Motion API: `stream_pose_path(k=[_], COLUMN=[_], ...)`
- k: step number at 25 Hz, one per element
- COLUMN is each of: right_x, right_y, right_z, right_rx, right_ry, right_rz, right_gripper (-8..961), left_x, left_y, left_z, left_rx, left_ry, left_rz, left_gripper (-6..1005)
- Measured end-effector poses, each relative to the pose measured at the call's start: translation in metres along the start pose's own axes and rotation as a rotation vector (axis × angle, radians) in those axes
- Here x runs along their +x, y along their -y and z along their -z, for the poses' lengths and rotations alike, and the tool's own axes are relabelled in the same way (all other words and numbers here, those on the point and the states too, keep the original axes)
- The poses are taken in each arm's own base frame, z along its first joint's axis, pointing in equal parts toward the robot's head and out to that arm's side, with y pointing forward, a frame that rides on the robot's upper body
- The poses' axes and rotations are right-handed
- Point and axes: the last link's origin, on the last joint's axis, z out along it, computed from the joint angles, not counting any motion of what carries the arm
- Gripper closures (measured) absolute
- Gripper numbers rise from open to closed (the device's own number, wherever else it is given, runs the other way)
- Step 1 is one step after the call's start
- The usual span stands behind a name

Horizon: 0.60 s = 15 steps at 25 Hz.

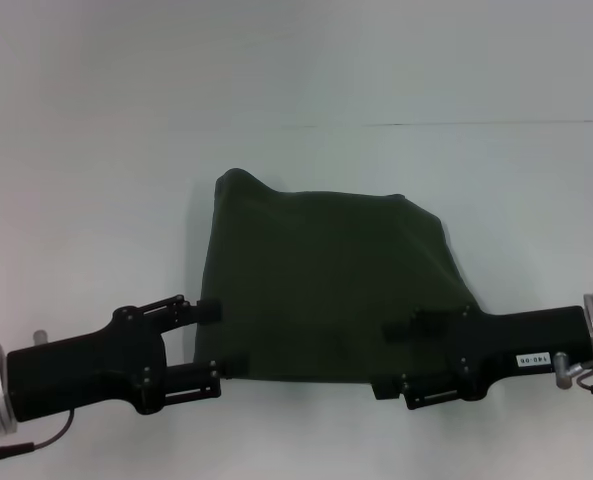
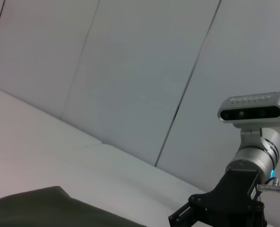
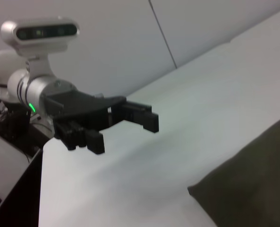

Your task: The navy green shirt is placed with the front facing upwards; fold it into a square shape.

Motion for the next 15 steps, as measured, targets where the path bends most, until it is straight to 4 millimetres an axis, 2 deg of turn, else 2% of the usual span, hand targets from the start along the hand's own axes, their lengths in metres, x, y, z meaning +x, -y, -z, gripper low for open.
stream_pose_path(k=[15], right_x=[0.0024], right_y=[0.0006], right_z=[-0.0011], right_rx=[0.006], right_ry=[-0.012], right_rz=[-0.011], right_gripper=[15], left_x=[-0.0011], left_y=[-0.0025], left_z=[-0.0029], left_rx=[-0.026], left_ry=[0.008], left_rz=[0.018], left_gripper=[184])
